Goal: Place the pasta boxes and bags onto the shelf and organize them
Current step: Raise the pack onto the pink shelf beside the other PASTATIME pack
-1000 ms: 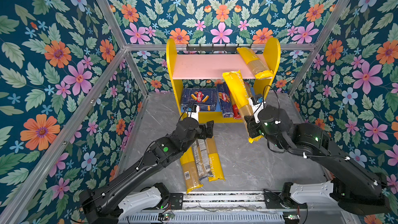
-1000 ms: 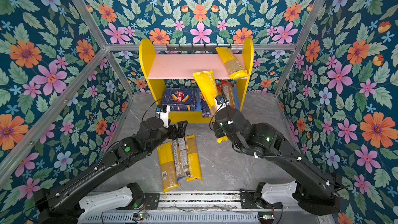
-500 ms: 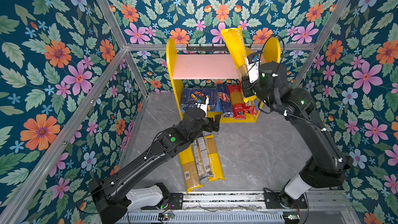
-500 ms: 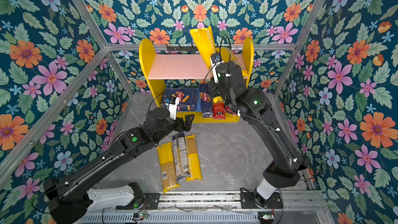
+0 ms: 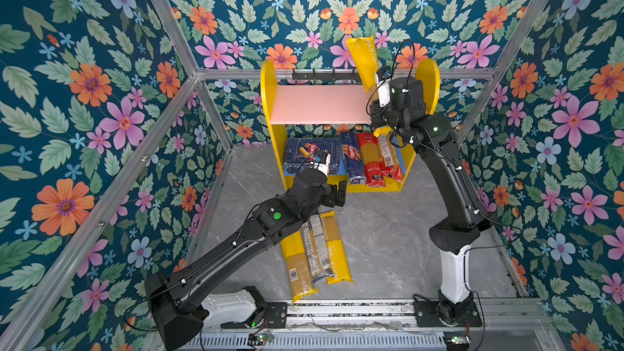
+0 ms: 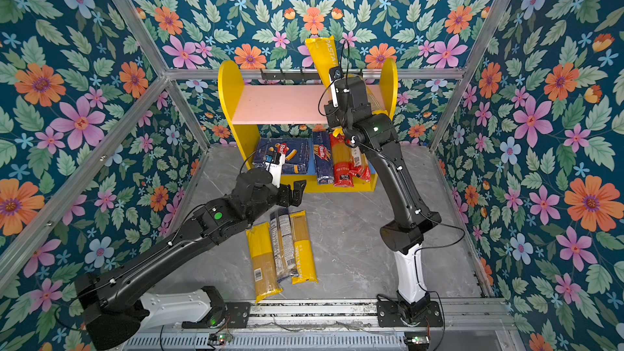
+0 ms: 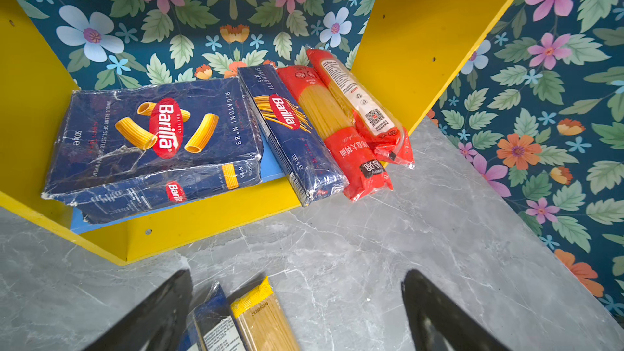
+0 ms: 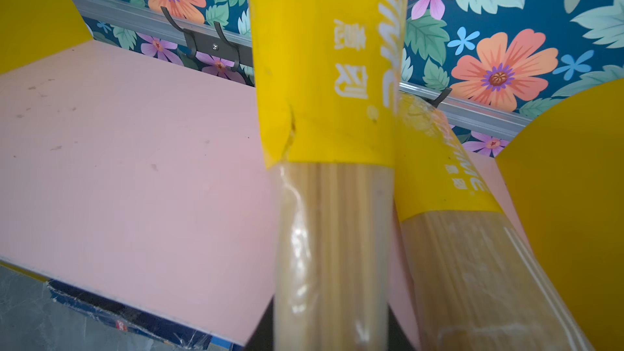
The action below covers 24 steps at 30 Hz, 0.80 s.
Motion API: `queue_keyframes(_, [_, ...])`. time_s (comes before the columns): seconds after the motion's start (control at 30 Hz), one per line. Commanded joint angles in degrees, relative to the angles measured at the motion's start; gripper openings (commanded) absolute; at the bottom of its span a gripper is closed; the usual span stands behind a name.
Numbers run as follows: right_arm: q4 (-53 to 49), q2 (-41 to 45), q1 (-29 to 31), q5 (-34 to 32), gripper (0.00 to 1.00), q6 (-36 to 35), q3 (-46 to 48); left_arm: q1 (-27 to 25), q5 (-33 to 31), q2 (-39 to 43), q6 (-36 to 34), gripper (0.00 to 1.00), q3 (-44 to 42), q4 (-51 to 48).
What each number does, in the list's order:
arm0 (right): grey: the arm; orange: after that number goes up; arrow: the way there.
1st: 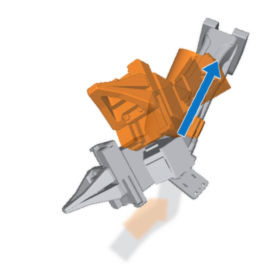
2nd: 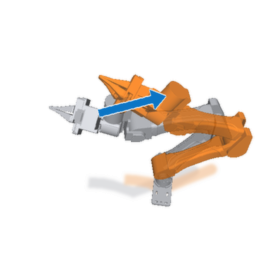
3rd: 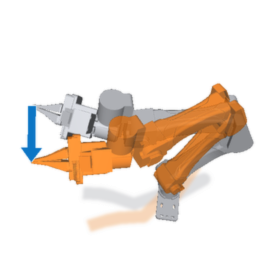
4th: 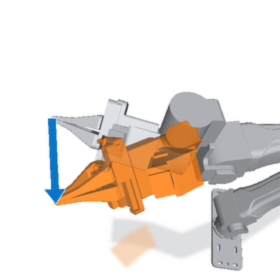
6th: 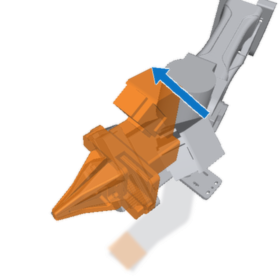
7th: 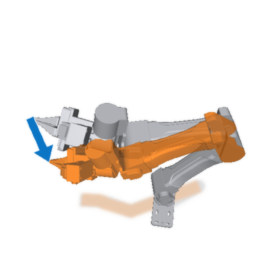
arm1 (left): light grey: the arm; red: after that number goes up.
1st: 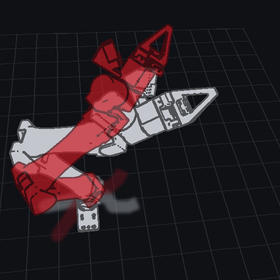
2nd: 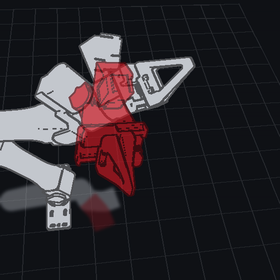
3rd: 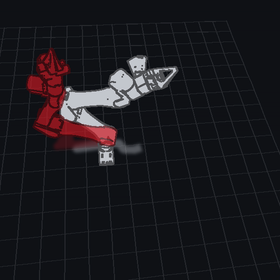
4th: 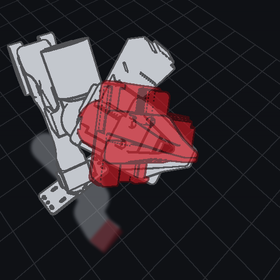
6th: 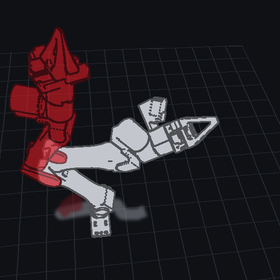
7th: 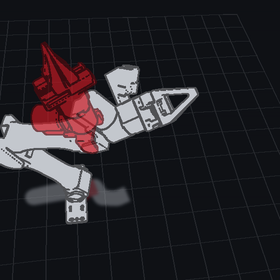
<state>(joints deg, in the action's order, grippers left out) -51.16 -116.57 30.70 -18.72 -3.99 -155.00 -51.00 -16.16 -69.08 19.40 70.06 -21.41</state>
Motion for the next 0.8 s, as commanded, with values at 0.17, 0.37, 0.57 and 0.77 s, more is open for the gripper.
queue_keyframes(0.17, [3.45, -2.28, -1.22, 1.05, 0.35, 1.53, -4.00, 0.09, -1.16, -0.96, -1.55, 0.99, -0.02, 0.79])
queue_keyframes(0.37, [3.84, -0.35, -1.25, 0.83, 0.72, 2.27, -2.01, 0.10, -1.45, -0.58, -1.64, 0.99, -0.26, 0.93])
queue_keyframes(0.57, [2.71, 1.76, -1.24, 1.83, 0.81, 2.84, -1.10, 0.11, -2.15, 0.33, -1.22, 0.99, -1.31, 0.59])
queue_keyframes(0.77, [1.57, 6.01, -0.12, 2.23, 0.82, 3.12, 1.26, 0.11, -2.61, 2.12, -0.34, 0.99, -2.43, 0.18])
